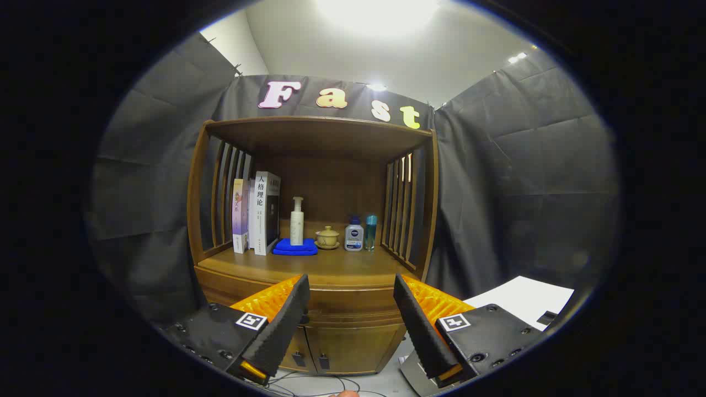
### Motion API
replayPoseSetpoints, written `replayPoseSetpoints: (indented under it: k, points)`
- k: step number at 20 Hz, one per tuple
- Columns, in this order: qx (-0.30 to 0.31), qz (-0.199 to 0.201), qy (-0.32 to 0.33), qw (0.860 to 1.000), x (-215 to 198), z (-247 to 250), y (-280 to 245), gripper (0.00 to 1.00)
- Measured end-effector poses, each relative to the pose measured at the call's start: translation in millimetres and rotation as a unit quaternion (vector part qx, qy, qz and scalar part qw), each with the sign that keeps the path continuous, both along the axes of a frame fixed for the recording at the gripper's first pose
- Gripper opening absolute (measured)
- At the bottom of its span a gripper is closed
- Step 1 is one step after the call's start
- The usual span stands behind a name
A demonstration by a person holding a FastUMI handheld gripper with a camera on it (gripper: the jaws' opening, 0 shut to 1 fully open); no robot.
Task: Pull open the drawer, take out the items inside it, and place them on the countertop above the cabinet.
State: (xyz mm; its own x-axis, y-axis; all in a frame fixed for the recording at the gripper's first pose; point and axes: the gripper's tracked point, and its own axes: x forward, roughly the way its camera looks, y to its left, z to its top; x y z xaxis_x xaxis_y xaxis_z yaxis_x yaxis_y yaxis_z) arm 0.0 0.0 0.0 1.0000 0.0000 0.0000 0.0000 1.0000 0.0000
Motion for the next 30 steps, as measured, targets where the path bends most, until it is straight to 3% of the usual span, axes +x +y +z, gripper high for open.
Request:
replayPoseSetpoints:
  k: [12,21,30]
  points:
    - [0.000,0.020,-0.007,1.000,2,11,23,0.97]
    - [-0.003,0.013,0.005,1.000,7,-2,17,0.97]
    - [-0.005,0.029,-0.023,0.999,48,12,40,0.97]
